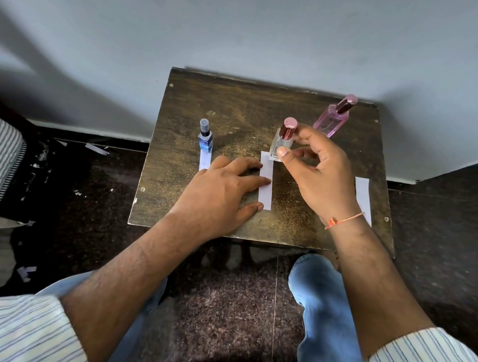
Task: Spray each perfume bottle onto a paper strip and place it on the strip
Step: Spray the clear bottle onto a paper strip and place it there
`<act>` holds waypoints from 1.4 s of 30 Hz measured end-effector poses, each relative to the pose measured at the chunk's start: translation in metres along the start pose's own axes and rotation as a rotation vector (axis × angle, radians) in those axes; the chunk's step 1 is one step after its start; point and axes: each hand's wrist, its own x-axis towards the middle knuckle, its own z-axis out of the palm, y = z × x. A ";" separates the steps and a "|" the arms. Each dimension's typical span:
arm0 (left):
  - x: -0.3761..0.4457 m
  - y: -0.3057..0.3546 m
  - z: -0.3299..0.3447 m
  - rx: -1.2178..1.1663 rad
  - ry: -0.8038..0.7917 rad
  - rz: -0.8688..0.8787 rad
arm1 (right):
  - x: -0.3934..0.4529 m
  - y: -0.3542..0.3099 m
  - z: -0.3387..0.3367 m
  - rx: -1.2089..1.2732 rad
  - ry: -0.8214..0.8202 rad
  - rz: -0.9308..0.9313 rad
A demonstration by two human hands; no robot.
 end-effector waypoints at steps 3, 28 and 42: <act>0.000 0.001 0.000 0.005 0.008 0.007 | 0.001 0.000 0.002 -0.031 -0.006 0.007; 0.000 0.001 0.000 -0.003 -0.004 0.000 | -0.001 0.000 0.008 -0.058 -0.029 0.026; 0.000 0.001 0.001 -0.015 -0.002 0.000 | -0.001 0.004 0.012 -0.017 -0.019 0.017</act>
